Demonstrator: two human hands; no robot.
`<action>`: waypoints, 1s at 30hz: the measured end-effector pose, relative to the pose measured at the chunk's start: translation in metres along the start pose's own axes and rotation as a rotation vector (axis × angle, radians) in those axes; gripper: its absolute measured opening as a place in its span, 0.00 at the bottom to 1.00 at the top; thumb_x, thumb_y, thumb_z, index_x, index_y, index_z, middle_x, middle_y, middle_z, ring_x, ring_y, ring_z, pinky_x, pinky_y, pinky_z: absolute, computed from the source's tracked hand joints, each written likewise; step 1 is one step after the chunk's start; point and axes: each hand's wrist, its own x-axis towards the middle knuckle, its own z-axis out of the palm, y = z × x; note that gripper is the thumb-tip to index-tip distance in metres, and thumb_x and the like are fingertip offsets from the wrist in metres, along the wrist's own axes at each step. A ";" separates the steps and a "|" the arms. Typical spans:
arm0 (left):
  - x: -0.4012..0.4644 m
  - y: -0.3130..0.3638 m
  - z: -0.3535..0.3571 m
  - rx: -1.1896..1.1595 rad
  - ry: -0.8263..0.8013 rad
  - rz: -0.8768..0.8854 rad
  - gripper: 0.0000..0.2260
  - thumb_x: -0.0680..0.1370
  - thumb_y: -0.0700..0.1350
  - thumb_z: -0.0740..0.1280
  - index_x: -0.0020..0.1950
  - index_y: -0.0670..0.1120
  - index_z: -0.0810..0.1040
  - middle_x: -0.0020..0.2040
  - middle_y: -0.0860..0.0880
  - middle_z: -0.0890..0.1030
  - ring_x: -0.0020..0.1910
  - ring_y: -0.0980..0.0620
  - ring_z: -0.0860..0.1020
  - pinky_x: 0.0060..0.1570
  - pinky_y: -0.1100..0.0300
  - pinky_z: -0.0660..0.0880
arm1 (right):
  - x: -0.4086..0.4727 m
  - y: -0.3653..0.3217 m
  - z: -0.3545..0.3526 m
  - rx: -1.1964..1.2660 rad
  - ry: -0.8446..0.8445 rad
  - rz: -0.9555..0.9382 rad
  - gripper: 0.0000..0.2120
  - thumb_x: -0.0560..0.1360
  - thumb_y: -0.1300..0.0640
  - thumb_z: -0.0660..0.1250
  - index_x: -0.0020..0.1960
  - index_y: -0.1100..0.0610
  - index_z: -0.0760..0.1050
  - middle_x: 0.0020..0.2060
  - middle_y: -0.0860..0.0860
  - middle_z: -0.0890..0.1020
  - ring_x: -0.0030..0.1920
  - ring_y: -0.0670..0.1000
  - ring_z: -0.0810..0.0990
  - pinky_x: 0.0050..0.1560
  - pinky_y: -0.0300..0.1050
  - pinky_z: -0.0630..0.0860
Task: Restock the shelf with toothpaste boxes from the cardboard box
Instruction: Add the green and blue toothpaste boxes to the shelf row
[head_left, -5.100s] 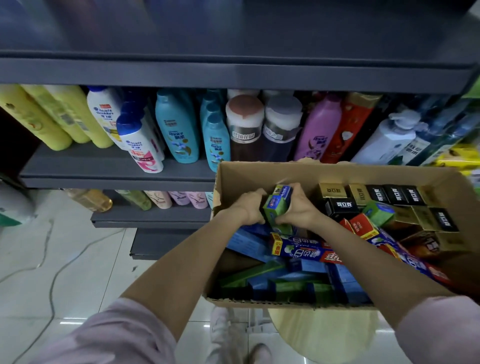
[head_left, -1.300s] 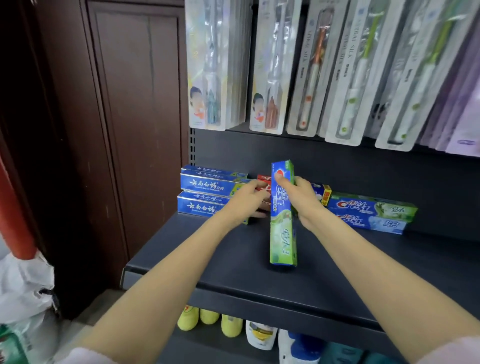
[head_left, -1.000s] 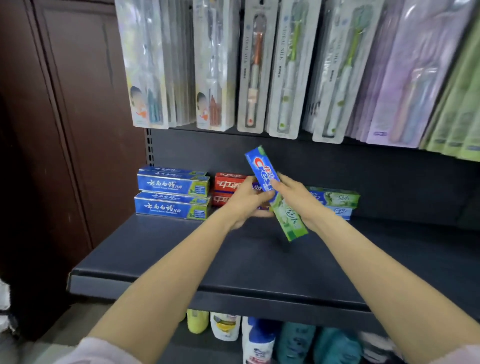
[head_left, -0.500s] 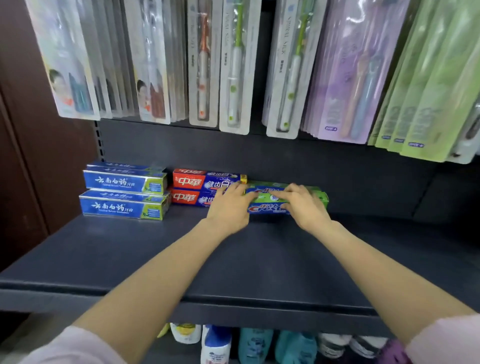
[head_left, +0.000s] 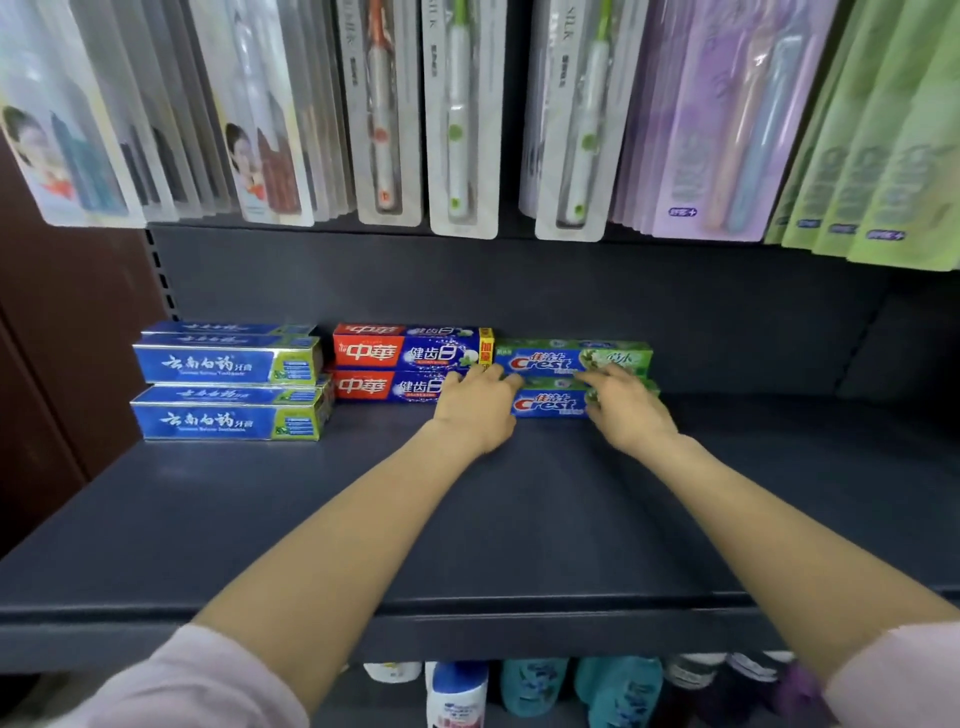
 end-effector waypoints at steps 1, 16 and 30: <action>-0.003 0.004 -0.002 -0.023 0.014 -0.016 0.23 0.79 0.43 0.59 0.74 0.49 0.62 0.69 0.45 0.68 0.69 0.43 0.65 0.66 0.47 0.63 | -0.003 0.001 -0.004 0.066 0.008 0.013 0.22 0.78 0.60 0.61 0.71 0.52 0.66 0.70 0.54 0.67 0.70 0.56 0.65 0.68 0.50 0.66; -0.124 0.171 -0.028 -0.599 0.165 -0.097 0.07 0.76 0.42 0.62 0.52 0.43 0.76 0.43 0.48 0.77 0.49 0.44 0.76 0.47 0.54 0.72 | -0.183 0.082 -0.059 0.608 -0.108 -0.084 0.09 0.76 0.64 0.62 0.46 0.51 0.77 0.38 0.51 0.82 0.30 0.43 0.80 0.31 0.30 0.75; -0.233 0.250 0.104 -0.501 -0.495 -0.271 0.24 0.77 0.44 0.65 0.71 0.41 0.64 0.63 0.38 0.71 0.63 0.41 0.70 0.60 0.54 0.69 | -0.324 0.153 0.066 0.334 -0.613 -0.064 0.16 0.74 0.61 0.67 0.61 0.58 0.77 0.58 0.55 0.81 0.60 0.54 0.78 0.59 0.40 0.69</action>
